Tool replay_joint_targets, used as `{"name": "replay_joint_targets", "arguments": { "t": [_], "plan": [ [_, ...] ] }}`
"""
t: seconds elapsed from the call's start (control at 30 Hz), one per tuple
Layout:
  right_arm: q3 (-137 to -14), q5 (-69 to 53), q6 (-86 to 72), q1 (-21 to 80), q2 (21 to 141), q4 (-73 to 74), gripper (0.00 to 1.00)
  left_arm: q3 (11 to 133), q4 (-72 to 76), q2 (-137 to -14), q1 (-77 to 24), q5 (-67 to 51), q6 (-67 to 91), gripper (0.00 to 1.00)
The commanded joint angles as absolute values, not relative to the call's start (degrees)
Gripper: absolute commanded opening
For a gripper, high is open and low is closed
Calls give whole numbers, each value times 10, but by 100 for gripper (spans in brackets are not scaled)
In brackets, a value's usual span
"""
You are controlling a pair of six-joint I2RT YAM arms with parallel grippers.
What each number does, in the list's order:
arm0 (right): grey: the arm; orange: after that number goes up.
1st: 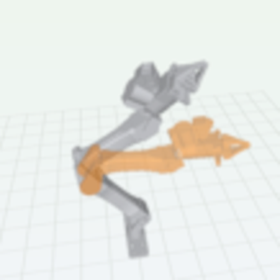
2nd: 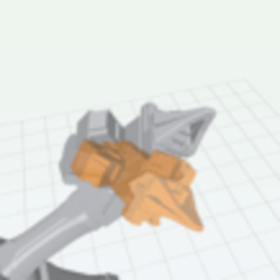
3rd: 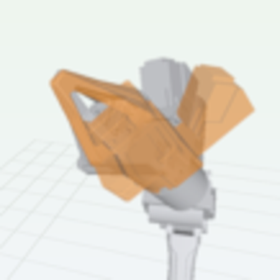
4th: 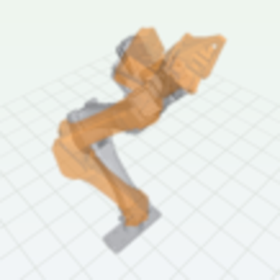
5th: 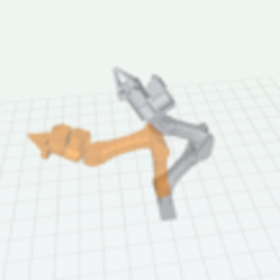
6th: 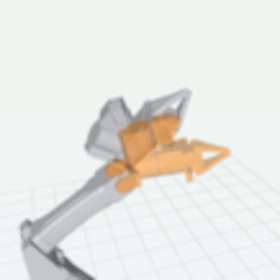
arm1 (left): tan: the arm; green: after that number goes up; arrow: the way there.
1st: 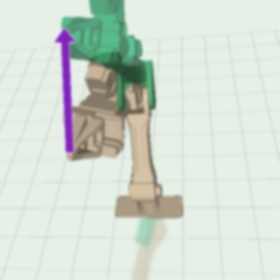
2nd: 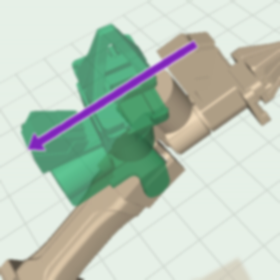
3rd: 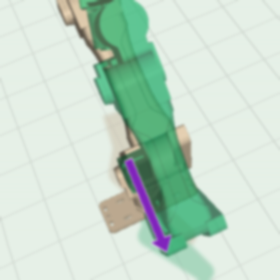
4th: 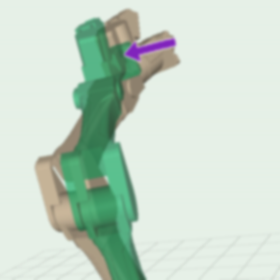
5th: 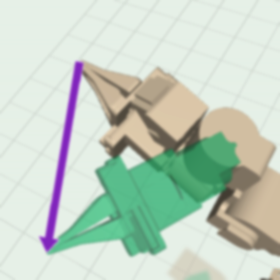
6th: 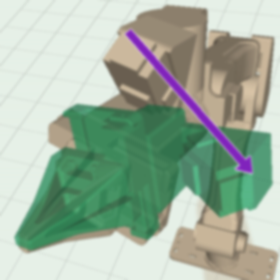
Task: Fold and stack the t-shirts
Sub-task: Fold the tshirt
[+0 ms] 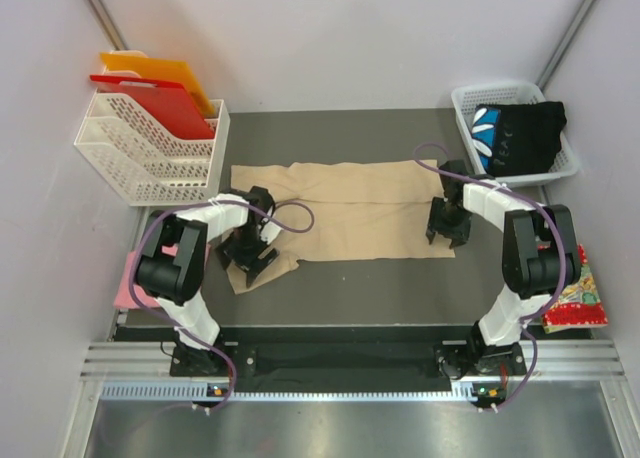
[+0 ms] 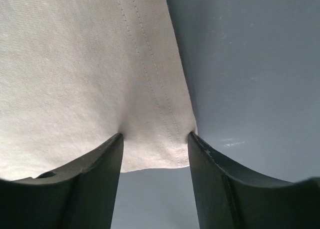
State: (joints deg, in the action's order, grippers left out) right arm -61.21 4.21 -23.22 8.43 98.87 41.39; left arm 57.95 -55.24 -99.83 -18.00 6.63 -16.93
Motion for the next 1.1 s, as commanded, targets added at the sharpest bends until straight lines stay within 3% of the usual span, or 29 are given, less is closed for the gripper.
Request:
{"name": "replay_joint_targets", "arguments": {
  "t": [0.0, 0.2, 0.23, 0.43, 0.67, 1.07],
  "plan": [
    [-621, 24, -248, 81, 998, 389, 53, 573, -521, -1028, -182, 65, -166, 74],
    [-600, 34, -244, 80, 988, 387, 48, 589, -524, -1034, -182, 64, -173, 42],
    [-596, 38, -243, 80, 986, 388, 47, 591, -525, -1034, -182, 64, -172, 31],
    [-597, 44, -236, 80, 972, 402, 22, 606, -543, -1028, -181, 65, -178, 0],
    [-592, 47, -229, 81, 932, 438, 9, 639, -588, -1000, -180, 55, -192, 0],
    [-565, 39, -221, 90, 862, 484, 7, 712, -752, -932, -180, 7, -258, 0]
  ]
}}
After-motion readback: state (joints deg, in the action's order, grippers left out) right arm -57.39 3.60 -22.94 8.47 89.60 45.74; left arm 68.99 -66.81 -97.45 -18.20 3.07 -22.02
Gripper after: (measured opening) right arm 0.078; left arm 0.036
